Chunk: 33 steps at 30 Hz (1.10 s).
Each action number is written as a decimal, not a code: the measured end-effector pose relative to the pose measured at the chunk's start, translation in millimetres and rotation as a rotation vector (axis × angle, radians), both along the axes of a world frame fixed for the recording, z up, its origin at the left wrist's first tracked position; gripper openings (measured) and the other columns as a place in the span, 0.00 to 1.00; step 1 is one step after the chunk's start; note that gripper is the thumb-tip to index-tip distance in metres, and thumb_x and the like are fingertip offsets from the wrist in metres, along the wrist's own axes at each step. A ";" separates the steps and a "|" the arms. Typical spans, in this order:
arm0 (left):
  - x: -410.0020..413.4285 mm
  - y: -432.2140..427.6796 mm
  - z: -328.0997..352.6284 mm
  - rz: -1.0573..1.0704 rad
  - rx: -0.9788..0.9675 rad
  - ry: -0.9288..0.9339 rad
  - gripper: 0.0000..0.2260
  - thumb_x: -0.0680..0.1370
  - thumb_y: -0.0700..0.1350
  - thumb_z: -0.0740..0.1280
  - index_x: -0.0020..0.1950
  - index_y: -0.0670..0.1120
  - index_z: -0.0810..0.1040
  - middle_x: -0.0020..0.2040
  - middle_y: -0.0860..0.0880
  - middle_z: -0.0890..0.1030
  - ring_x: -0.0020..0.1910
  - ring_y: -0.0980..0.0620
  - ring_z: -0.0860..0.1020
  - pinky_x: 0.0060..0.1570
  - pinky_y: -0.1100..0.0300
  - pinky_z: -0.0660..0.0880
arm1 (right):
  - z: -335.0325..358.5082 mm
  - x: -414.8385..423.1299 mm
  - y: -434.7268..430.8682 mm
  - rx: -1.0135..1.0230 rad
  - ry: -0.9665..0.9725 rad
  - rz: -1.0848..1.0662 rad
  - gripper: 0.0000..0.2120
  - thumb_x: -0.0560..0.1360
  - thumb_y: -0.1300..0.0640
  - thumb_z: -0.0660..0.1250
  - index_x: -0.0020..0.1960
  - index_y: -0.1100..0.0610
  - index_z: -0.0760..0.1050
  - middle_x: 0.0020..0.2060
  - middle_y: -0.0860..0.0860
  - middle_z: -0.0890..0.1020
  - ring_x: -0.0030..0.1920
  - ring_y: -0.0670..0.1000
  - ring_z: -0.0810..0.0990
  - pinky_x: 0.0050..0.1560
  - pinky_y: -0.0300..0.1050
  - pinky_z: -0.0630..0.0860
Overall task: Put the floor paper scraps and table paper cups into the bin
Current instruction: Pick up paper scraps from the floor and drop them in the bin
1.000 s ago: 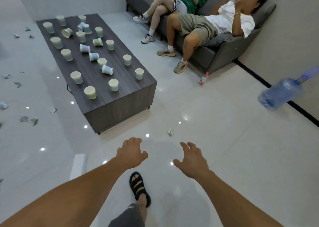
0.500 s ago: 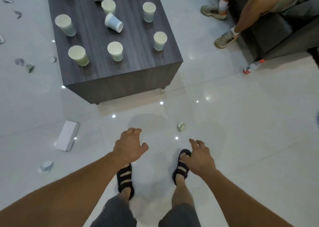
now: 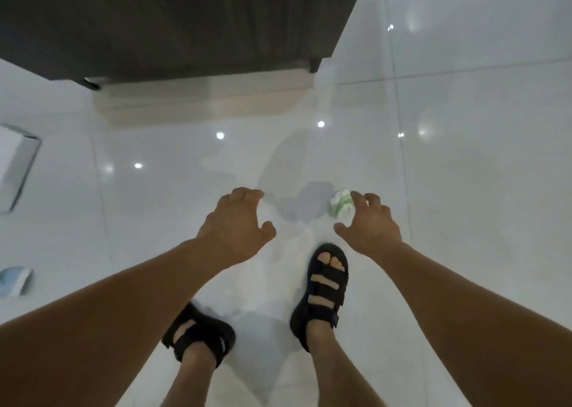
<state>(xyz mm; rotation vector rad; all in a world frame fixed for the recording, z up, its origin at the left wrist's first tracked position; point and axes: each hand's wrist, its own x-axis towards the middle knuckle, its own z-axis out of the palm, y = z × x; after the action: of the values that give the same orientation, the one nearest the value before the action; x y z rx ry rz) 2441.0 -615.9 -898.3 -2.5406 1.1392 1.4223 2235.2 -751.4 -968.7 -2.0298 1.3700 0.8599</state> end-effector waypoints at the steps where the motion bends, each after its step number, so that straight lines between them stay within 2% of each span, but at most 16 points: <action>1: -4.4 2.3 -22.7 0.013 0.008 0.000 0.28 0.77 0.55 0.63 0.75 0.50 0.59 0.74 0.51 0.61 0.71 0.49 0.61 0.65 0.51 0.66 | -24.8 -3.9 -3.4 0.003 0.002 0.014 0.37 0.74 0.42 0.67 0.77 0.49 0.54 0.73 0.52 0.59 0.69 0.59 0.64 0.60 0.55 0.71; 6: -19.5 31.7 -109.5 0.086 -0.007 0.010 0.28 0.76 0.55 0.63 0.74 0.51 0.61 0.72 0.53 0.63 0.70 0.51 0.63 0.62 0.54 0.67 | -126.9 -6.3 -15.6 -0.012 -0.002 0.029 0.40 0.73 0.39 0.67 0.77 0.50 0.52 0.73 0.54 0.59 0.66 0.62 0.68 0.60 0.58 0.72; 10: -18.4 60.3 -145.7 0.151 -0.010 0.027 0.27 0.76 0.55 0.63 0.73 0.52 0.62 0.72 0.53 0.64 0.69 0.51 0.65 0.63 0.53 0.68 | -169.7 -5.8 -11.5 -0.105 -0.033 -0.039 0.32 0.72 0.46 0.70 0.71 0.54 0.62 0.65 0.58 0.63 0.58 0.66 0.73 0.54 0.54 0.73; 12: -16.3 73.6 -149.0 0.198 0.010 0.053 0.27 0.76 0.56 0.63 0.73 0.52 0.62 0.72 0.53 0.65 0.69 0.50 0.65 0.64 0.52 0.68 | -171.7 -3.5 3.7 -0.103 -0.050 -0.055 0.33 0.71 0.49 0.72 0.71 0.55 0.63 0.62 0.59 0.65 0.58 0.65 0.72 0.55 0.55 0.73; 15: -9.2 89.0 -136.2 0.300 0.050 0.136 0.26 0.77 0.58 0.62 0.73 0.53 0.63 0.70 0.52 0.68 0.66 0.50 0.69 0.62 0.55 0.67 | -142.8 18.6 46.8 0.015 -0.150 -0.058 0.39 0.69 0.49 0.72 0.75 0.52 0.59 0.65 0.55 0.65 0.63 0.60 0.70 0.59 0.52 0.71; 18: 5.2 101.0 -104.4 0.544 0.045 0.290 0.25 0.75 0.59 0.64 0.71 0.54 0.66 0.65 0.53 0.73 0.61 0.52 0.74 0.60 0.58 0.69 | -87.2 60.4 99.3 0.111 -0.395 0.119 0.42 0.70 0.46 0.73 0.77 0.52 0.57 0.66 0.52 0.66 0.63 0.55 0.71 0.59 0.46 0.71; 22: 38.4 127.7 -43.5 0.760 -0.073 0.435 0.20 0.75 0.56 0.67 0.66 0.55 0.70 0.57 0.56 0.76 0.54 0.57 0.77 0.50 0.67 0.72 | -0.9 127.6 150.5 0.226 -0.685 0.349 0.39 0.71 0.43 0.71 0.76 0.53 0.60 0.67 0.51 0.69 0.63 0.51 0.72 0.55 0.43 0.75; 24: 60.1 149.1 -9.1 0.834 -0.154 0.448 0.13 0.75 0.53 0.67 0.59 0.54 0.74 0.52 0.56 0.80 0.49 0.58 0.79 0.48 0.64 0.75 | 36.2 160.7 169.7 0.250 -0.778 0.445 0.37 0.71 0.44 0.69 0.75 0.57 0.63 0.66 0.53 0.71 0.62 0.51 0.74 0.55 0.42 0.76; 27: 89.2 188.7 39.2 0.993 -0.239 0.435 0.04 0.76 0.49 0.66 0.49 0.51 0.76 0.43 0.53 0.82 0.43 0.56 0.81 0.45 0.60 0.78 | 84.7 208.8 198.2 0.295 -0.798 0.564 0.37 0.71 0.43 0.70 0.75 0.55 0.64 0.67 0.51 0.71 0.64 0.49 0.73 0.59 0.39 0.74; 31: 115.1 253.5 81.1 1.129 -0.281 0.338 0.03 0.77 0.49 0.65 0.48 0.52 0.76 0.42 0.52 0.82 0.41 0.57 0.80 0.40 0.66 0.74 | 126.8 260.2 243.7 0.359 -0.811 0.773 0.38 0.72 0.39 0.68 0.75 0.57 0.64 0.68 0.51 0.70 0.63 0.48 0.73 0.57 0.35 0.73; 33: 126.7 292.1 94.3 1.186 -0.272 0.286 0.02 0.78 0.49 0.65 0.46 0.52 0.75 0.42 0.53 0.81 0.39 0.58 0.79 0.36 0.70 0.72 | 135.8 283.5 263.7 0.370 -0.744 0.920 0.39 0.73 0.38 0.67 0.77 0.54 0.59 0.72 0.50 0.65 0.69 0.47 0.67 0.62 0.32 0.67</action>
<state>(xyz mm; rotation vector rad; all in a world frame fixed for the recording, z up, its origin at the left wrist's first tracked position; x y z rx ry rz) 2567.8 -323.8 -804.0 -3.4620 -0.4171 1.8811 2518.7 -487.7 -832.9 -2.2790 -0.1527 0.5125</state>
